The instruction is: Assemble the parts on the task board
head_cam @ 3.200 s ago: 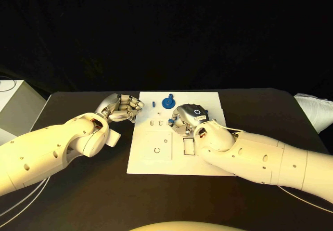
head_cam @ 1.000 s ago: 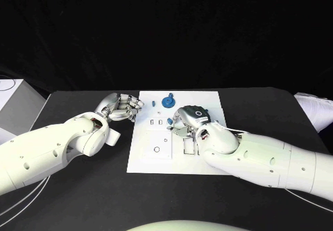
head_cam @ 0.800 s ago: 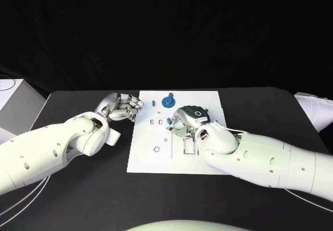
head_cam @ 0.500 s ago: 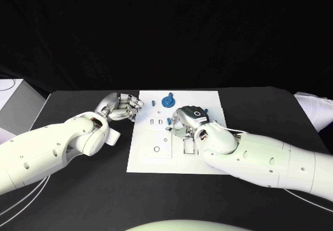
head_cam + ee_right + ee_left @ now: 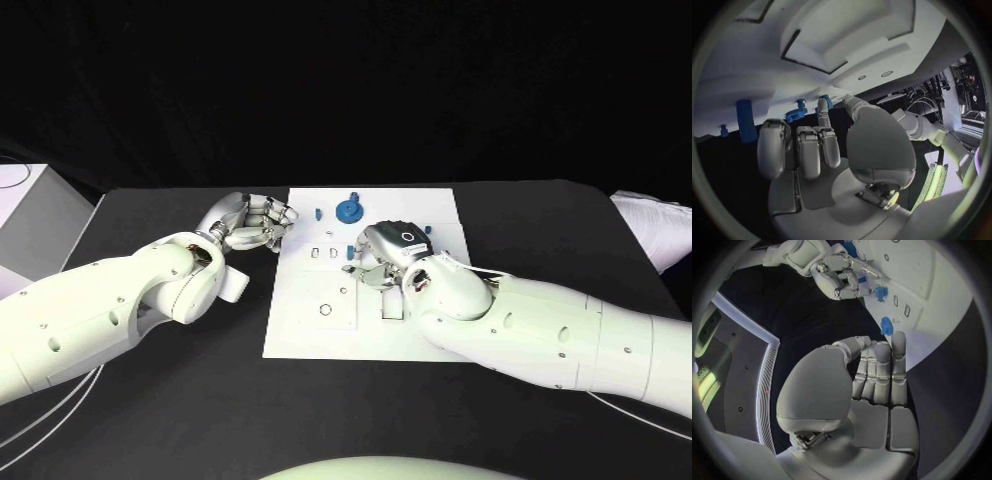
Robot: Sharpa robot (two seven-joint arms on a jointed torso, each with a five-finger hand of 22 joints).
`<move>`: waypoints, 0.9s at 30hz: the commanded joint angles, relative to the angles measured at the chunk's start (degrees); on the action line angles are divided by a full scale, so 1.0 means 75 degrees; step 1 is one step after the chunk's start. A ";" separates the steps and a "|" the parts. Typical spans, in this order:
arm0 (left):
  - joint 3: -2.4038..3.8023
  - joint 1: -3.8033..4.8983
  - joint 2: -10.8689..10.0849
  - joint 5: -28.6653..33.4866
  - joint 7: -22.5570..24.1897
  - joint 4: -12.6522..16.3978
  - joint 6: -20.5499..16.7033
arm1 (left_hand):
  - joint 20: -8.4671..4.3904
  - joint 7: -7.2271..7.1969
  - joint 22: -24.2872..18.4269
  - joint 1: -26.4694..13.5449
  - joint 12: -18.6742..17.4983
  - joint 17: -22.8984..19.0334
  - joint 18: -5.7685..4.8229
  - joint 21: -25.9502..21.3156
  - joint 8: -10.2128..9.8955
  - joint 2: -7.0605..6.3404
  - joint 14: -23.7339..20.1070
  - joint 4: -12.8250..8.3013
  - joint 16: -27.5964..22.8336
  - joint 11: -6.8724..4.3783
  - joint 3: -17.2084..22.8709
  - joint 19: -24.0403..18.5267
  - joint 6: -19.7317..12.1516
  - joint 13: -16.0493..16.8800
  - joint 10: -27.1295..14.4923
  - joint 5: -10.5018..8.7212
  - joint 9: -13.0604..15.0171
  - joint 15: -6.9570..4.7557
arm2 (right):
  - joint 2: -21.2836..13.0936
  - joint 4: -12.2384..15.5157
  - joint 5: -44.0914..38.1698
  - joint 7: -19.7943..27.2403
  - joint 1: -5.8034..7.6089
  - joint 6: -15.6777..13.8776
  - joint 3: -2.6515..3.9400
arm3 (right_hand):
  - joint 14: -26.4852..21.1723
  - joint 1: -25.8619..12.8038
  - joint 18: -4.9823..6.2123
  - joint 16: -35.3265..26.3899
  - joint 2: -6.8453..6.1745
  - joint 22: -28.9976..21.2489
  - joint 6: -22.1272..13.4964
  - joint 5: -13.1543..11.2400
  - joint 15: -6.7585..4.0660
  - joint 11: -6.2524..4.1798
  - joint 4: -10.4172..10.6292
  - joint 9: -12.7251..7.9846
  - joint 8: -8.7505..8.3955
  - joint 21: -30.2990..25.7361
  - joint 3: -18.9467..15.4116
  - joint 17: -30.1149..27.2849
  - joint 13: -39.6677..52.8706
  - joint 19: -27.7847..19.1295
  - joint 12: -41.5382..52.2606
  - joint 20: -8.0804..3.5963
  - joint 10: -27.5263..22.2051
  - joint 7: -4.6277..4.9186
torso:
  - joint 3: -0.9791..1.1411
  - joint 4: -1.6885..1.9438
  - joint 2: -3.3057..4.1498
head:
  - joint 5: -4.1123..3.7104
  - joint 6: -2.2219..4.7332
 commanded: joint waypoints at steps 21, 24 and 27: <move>0.0004 -0.0005 0.0024 0.0028 0.0020 0.0009 0.0179 | 0.0000 0.0003 0.0021 0.0065 0.0043 -0.0043 0.0116 0.0027 -0.0049 -0.0005 -0.0070 -0.0071 -0.0066 0.0001 -0.0004 -0.0070 -0.0055 -0.0015 -0.0059 0.0030 -0.0016 0.0000 | -0.0083 0.0136 -0.0001 0.0037 -0.0003 0.0092 -0.0003 | 0.0809 -0.0015 -0.0050 0.0031 0.0088 0.0419 0.0038 0.0040 -0.0042 -0.0039 0.0001 -0.0012 -0.0032 -0.0027 -0.0053 0.2013 0.1803 0.0115 0.0001 -0.0034 0.0677 -0.0012 | 0.0003 -0.0007 -0.0001 | 0.0003 -0.0008; 0.0004 -0.0005 0.0036 -0.0012 0.0031 0.0010 0.0248 | 0.0006 0.0009 0.0032 0.0056 0.0042 -0.0081 0.0114 0.0035 -0.0059 -0.0037 -0.0111 -0.0086 -0.0089 0.0010 -0.0024 -0.0095 -0.0073 -0.0025 -0.0079 0.0020 -0.0023 0.0008 | -0.0170 0.0207 -0.0012 0.0022 -0.0003 0.0092 -0.0003 | 0.0809 -0.0015 -0.0050 0.0031 0.0088 0.0419 0.0038 0.0040 -0.0042 -0.0039 0.0001 -0.0012 -0.0032 -0.0027 -0.0053 0.2013 0.1803 0.0115 0.0001 -0.0034 0.0677 -0.0012 | 0.0004 -0.0005 0.0002 | 0.0009 -0.0002; 0.0004 -0.0005 0.0050 -0.0095 0.0047 0.0008 0.0312 | 0.0024 0.0019 0.0045 0.0004 0.0020 -0.0131 0.0110 0.0038 -0.0068 -0.0068 -0.0184 -0.0072 -0.0118 0.0029 -0.0068 -0.0149 -0.0089 -0.0053 -0.0126 0.0009 -0.0034 0.0030 | -0.0283 0.0325 -0.0023 0.0009 -0.0003 0.0077 -0.0004 | 0.0809 -0.0015 -0.0050 0.0031 0.0088 0.0419 0.0038 0.0040 -0.0042 -0.0039 0.0001 -0.0012 -0.0032 -0.0027 -0.0053 0.2013 0.1803 0.0115 0.0001 -0.0034 0.0677 -0.0012 | 0.0009 -0.0001 0.0004 | 0.0011 0.0005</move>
